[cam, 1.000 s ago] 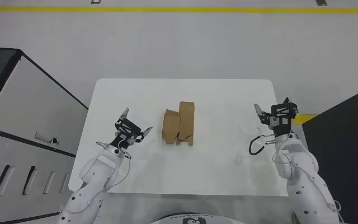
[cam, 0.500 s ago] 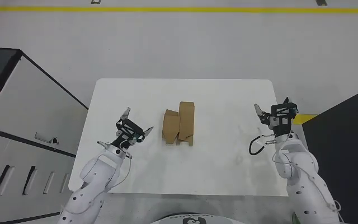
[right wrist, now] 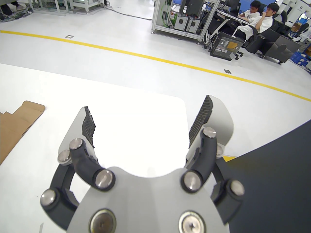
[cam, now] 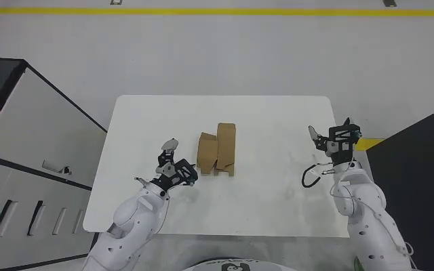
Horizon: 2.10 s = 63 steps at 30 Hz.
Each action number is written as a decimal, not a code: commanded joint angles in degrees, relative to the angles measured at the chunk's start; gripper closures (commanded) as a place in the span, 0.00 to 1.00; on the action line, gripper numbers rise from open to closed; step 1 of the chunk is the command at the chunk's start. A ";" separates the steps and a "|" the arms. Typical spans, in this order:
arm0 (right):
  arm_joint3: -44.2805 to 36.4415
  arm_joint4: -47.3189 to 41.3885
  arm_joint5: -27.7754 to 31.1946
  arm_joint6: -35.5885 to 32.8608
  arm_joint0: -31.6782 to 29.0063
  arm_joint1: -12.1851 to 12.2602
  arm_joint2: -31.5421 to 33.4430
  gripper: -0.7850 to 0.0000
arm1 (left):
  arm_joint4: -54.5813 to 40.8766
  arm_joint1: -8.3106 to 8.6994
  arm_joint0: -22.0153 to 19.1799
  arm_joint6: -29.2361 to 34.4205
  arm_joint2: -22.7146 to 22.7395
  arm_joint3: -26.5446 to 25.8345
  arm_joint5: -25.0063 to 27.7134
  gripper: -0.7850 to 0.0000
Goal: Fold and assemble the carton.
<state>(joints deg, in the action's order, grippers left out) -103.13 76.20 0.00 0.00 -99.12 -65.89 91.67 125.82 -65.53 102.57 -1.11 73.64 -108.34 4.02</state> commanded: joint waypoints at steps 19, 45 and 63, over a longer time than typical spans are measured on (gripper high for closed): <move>0.00 0.00 0.00 0.00 0.00 0.00 0.00 0.00 | 11.39 -0.74 -0.90 5.99 -6.73 0.67 -2.82 0.00; 0.00 0.00 0.00 0.00 0.00 0.00 0.00 0.00 | 16.68 -1.82 -2.05 14.30 -10.63 0.76 -6.71 0.00; 0.00 0.00 0.00 0.00 0.00 0.00 0.00 0.00 | 20.11 -3.05 -4.28 18.74 -15.97 4.56 -3.59 0.00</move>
<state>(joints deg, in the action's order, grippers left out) -103.13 76.20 0.00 0.00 -99.12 -65.89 91.67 145.94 -68.58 98.29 17.64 57.67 -103.77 0.43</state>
